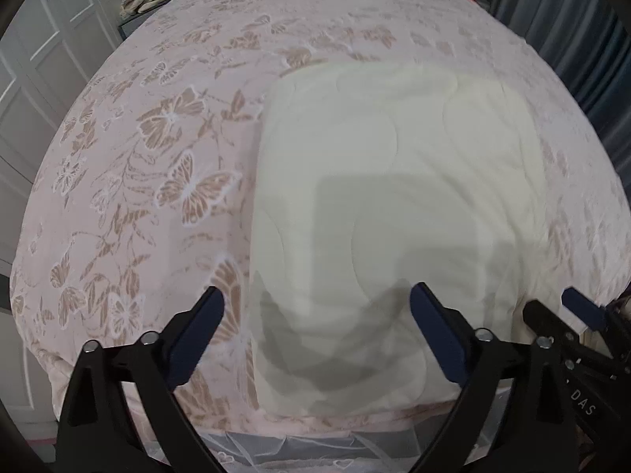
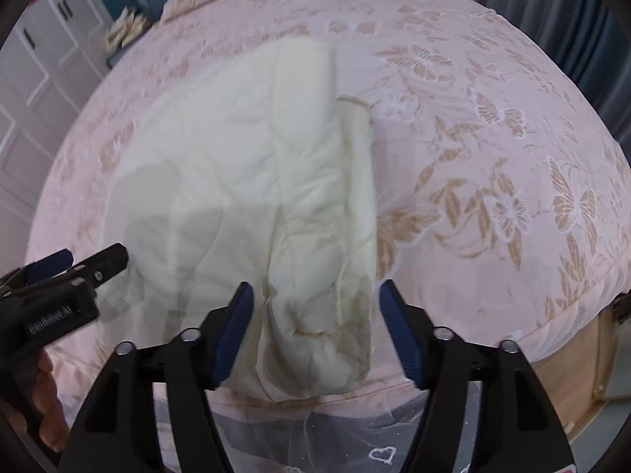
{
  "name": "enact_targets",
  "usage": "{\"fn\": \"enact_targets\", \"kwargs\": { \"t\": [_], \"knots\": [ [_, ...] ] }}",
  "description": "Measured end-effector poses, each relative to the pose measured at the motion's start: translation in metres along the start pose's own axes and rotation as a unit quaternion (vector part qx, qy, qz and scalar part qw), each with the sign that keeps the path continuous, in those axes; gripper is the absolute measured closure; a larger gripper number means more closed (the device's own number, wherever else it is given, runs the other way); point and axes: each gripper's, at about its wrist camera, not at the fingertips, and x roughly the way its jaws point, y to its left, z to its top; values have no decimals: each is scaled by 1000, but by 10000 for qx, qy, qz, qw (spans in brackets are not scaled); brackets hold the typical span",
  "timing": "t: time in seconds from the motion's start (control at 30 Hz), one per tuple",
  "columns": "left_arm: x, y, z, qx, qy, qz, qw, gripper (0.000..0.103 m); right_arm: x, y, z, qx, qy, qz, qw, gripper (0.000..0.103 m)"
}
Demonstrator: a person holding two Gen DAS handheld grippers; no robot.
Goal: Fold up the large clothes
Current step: 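Open both grippers and push them under the folded jacket bundle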
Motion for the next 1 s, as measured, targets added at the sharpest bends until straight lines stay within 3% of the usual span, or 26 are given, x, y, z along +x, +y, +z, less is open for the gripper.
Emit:
{"fn": "enact_targets", "kwargs": {
  "t": [0.27,0.37,0.47,0.57,0.77,0.87,0.9,0.97,1.0],
  "knots": [
    [41,41,31,-660,466,-761,9938,5,42,-15,9,304,469,343,9978,21],
    [63,50,33,-930,721,-1270,9849,5,55,-17,7,398,560,399,9968,17],
    [74,50,34,-1026,767,-1467,9809,5,68,-25,8,622,694,640,9936,15],
    [81,43,35,-975,720,-1556,9804,5,80,-33,7,875,803,963,9882,14],
    [88,24,41,-686,564,-1170,9892,5,103,-42,3,1400,959,1687,9709,14],
    [82,12,45,-381,500,-990,9931,9,102,-34,6,1237,930,1645,9742,28],
    [78,9,45,-293,473,-952,9939,16,98,-30,7,1154,918,1587,9763,32],
    [66,2,46,-37,355,-849,9958,30,88,-18,11,943,849,1417,9817,52],
    [56,-3,45,164,240,-762,9967,38,83,-14,13,811,808,1307,9848,57]
  ]
}}
